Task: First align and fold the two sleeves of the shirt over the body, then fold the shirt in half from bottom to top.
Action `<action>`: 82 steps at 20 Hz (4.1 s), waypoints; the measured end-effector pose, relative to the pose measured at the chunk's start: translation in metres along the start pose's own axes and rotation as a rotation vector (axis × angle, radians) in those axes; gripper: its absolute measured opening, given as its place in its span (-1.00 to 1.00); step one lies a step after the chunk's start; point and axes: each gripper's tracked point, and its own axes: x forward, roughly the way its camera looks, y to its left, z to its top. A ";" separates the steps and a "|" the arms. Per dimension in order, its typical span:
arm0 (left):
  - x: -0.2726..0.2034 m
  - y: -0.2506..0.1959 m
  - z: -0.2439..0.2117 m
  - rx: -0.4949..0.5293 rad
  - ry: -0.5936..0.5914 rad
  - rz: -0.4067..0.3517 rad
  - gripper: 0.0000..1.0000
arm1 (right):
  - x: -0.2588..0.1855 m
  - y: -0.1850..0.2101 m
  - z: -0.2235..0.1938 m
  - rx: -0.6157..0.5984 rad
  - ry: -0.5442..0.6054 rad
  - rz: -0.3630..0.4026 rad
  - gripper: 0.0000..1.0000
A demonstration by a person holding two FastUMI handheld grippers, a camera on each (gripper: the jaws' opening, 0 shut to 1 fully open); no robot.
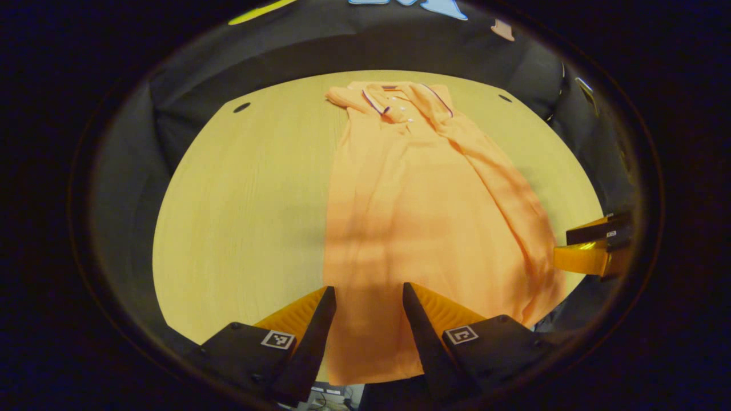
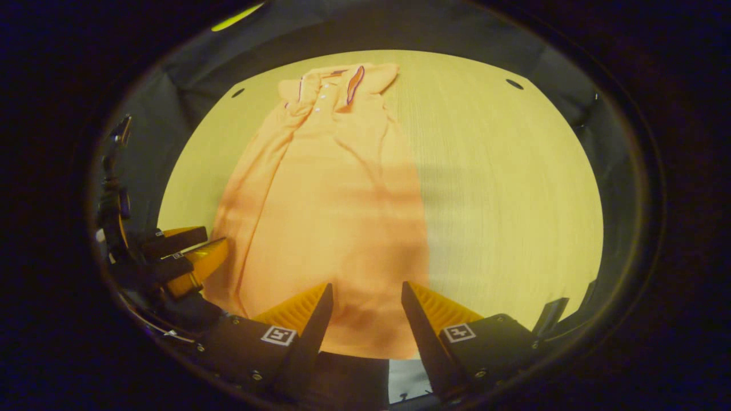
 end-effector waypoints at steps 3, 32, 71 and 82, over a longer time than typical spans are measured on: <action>-0.002 0.001 -0.022 -0.013 0.053 0.024 0.61 | 0.009 -0.002 -0.017 -0.002 0.059 -0.014 0.64; 0.004 -0.018 -0.031 -0.033 0.187 0.002 -0.07 | 0.027 -0.004 -0.040 -0.008 0.234 -0.121 0.07; 0.014 0.010 0.215 -0.225 -0.068 -0.023 -0.89 | -0.022 -0.015 0.202 0.047 -0.125 -0.040 -0.99; 0.049 0.047 0.378 -0.272 -0.266 -0.024 -0.89 | -0.019 -0.030 0.376 0.074 -0.342 -0.027 -0.99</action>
